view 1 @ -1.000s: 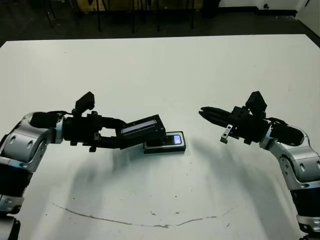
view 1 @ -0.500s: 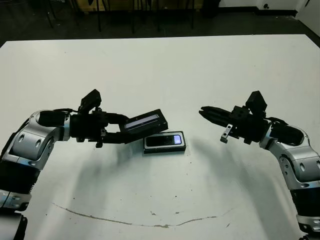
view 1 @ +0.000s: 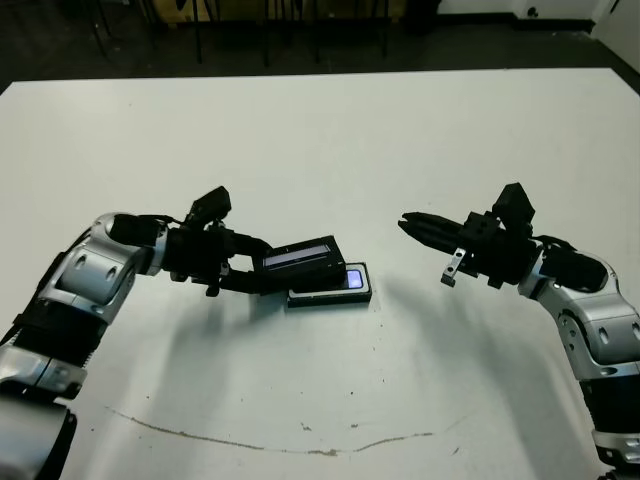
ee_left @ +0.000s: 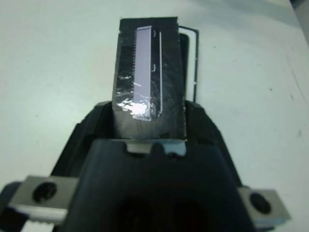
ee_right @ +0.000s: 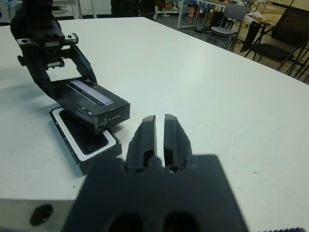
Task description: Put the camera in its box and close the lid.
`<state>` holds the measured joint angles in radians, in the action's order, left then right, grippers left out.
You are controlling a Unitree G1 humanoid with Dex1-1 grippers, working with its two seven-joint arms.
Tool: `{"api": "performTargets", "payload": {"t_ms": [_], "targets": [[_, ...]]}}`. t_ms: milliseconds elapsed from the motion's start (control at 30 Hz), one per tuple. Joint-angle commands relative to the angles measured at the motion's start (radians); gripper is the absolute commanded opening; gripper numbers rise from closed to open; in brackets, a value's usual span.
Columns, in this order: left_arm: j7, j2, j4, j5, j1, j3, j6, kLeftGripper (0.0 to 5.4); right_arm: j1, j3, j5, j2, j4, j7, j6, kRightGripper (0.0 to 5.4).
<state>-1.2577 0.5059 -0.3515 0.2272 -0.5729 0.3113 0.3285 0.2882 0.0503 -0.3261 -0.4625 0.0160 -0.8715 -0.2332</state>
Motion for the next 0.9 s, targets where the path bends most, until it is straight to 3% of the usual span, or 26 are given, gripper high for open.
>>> {"api": "performTargets", "payload": {"t_ms": [33,400,900], "targets": [[-0.006,-0.018,-0.078,-0.046,-0.004,0.026,-0.023,2.61,-0.015,-0.003,0.004,-0.005,-0.007,0.005,-0.007,0.00],[-0.025,-0.025,-0.091,-0.069,0.006,0.028,-0.066,2.61,-0.014,-0.005,0.006,-0.010,-0.006,0.004,-0.005,0.00],[-0.105,0.020,0.024,-0.056,0.010,0.021,0.032,2.61,-0.008,0.001,0.007,-0.009,-0.013,-0.005,-0.005,0.00]]}}
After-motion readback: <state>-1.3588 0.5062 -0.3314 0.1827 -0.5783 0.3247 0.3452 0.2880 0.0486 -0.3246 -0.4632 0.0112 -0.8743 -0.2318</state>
